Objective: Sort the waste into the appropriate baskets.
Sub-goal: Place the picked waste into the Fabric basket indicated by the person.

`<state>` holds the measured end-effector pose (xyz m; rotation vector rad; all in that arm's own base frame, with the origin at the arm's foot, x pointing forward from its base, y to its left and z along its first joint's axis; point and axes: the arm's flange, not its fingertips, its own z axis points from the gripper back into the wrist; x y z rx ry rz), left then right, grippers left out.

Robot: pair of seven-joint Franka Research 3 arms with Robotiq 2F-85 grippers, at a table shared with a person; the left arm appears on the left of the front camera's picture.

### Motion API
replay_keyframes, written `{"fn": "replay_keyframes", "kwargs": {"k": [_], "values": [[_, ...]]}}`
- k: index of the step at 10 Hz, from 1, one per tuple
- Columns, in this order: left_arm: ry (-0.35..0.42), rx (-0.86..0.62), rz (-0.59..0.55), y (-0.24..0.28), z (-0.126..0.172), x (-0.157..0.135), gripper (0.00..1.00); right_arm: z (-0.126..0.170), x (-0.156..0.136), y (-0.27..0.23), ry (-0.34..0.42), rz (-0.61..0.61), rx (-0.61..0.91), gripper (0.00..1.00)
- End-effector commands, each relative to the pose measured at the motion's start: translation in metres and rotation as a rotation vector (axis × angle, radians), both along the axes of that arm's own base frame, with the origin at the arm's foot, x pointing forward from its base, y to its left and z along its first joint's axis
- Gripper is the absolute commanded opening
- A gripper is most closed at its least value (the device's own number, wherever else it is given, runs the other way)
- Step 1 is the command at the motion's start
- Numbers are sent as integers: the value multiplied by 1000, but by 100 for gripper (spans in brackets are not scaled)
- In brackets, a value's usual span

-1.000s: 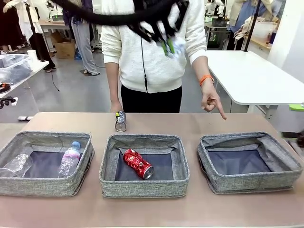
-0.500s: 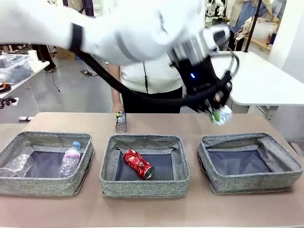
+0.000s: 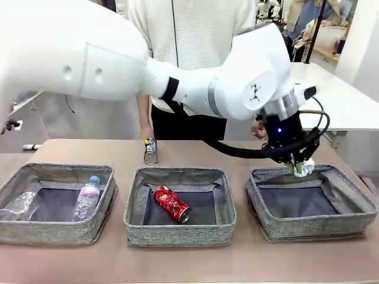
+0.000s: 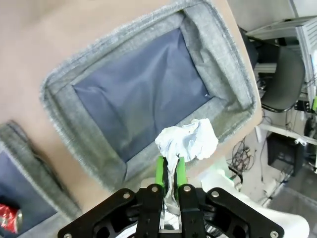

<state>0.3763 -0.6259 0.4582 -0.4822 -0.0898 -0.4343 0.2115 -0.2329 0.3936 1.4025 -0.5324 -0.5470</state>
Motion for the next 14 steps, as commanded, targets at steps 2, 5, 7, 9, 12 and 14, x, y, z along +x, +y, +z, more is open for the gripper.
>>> {"fn": "replay_keyframes", "kwargs": {"k": [2,5,7,9,12,14], "values": [[-20,30,21,-14,5,4,8,3,0,-1,-4,-13,5,100],[-16,44,17,-13,4,4,8,3,0,-1,-4,-13,5,100],[-18,41,15,-12,4,3,63,3,0,-1,-4,-13,5,100],[-19,39,14,-11,4,3,100,3,0,-1,-4,-13,5,100],[-13,35,19,-7,6,4,91,3,0,-1,-4,-13,5,100],[-8,20,34,-3,11,7,100,3,0,-1,-4,-13,5,100]]}}
